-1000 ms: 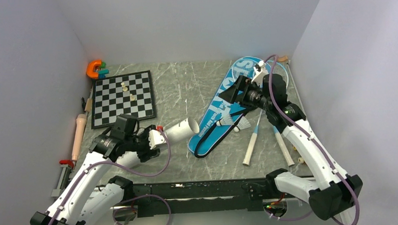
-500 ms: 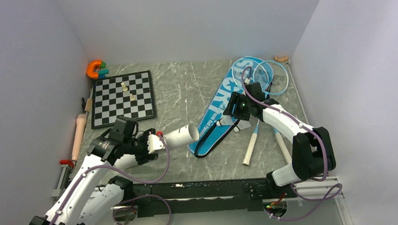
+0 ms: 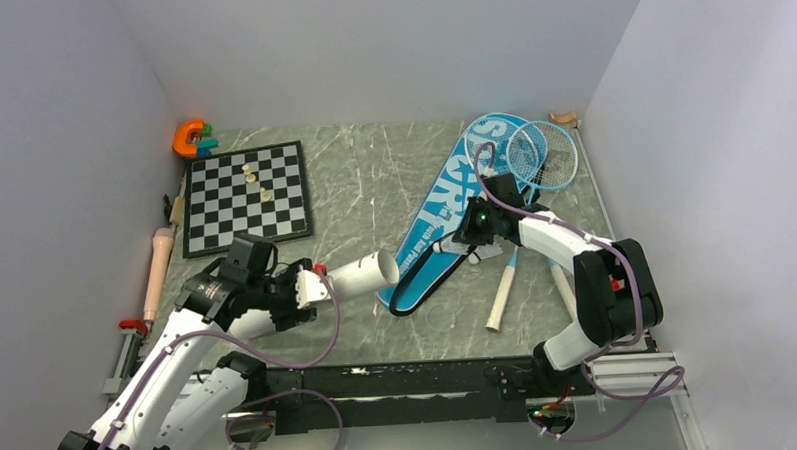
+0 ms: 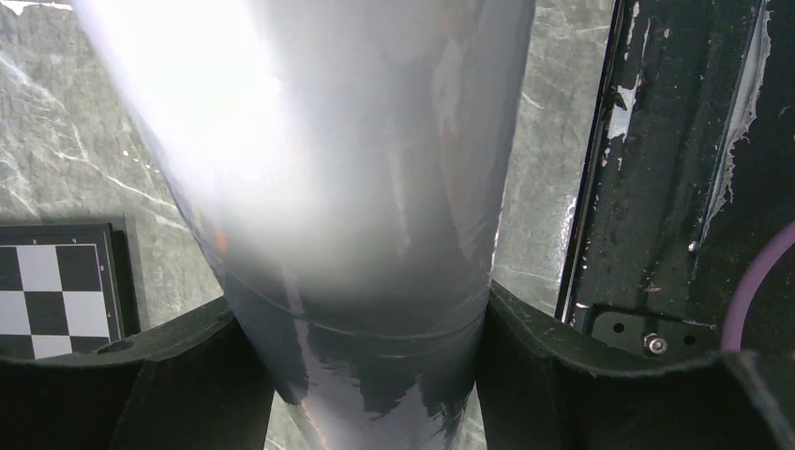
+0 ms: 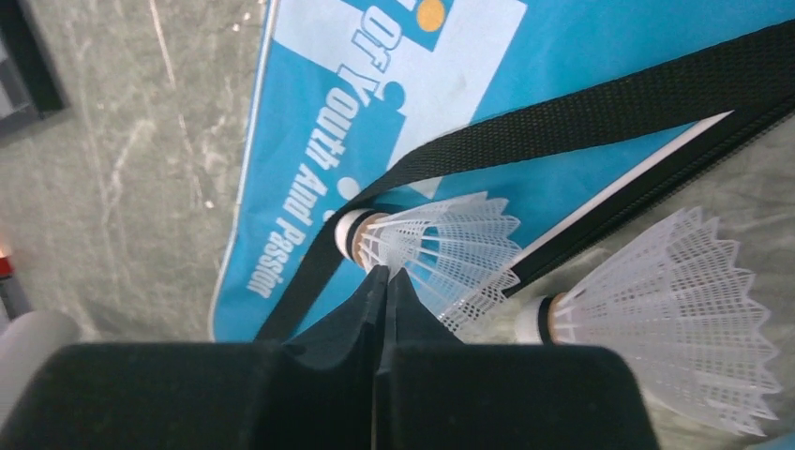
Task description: Pack up the badminton gear
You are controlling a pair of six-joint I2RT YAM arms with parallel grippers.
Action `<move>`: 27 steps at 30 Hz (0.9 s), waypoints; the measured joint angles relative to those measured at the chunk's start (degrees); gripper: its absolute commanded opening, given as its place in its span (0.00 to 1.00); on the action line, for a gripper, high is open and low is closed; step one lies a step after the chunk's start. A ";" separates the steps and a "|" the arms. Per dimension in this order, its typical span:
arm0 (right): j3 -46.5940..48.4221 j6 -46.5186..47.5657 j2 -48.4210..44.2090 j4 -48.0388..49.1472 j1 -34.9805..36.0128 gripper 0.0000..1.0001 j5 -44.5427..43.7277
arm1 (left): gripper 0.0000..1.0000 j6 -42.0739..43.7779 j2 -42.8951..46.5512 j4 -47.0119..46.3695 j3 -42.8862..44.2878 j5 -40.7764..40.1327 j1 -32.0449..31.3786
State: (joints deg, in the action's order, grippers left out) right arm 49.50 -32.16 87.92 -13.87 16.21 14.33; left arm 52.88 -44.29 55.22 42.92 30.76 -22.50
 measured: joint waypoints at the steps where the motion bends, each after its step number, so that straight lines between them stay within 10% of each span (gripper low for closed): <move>1: -0.02 -0.20 -0.15 0.13 0.00 0.00 0.52 | 0.11 0.00 -0.02 0.00 -0.04 0.00 -0.02; 17: 8.20 -1.46 -29.46 -9.86 10.21 0.00 7.65 | 0.11 -0.04 -0.61 -0.59 -2.14 -0.20 -0.59; 27: 13.53 -1.95 -32.11 -16.76 21.62 0.00 7.45 | 0.10 -0.68 -1.88 -2.38 -2.14 -0.63 -0.61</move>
State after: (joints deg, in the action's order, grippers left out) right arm 63.02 -34.11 55.81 -30.63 37.82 21.78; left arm 52.21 -46.17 52.84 40.77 30.13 -23.11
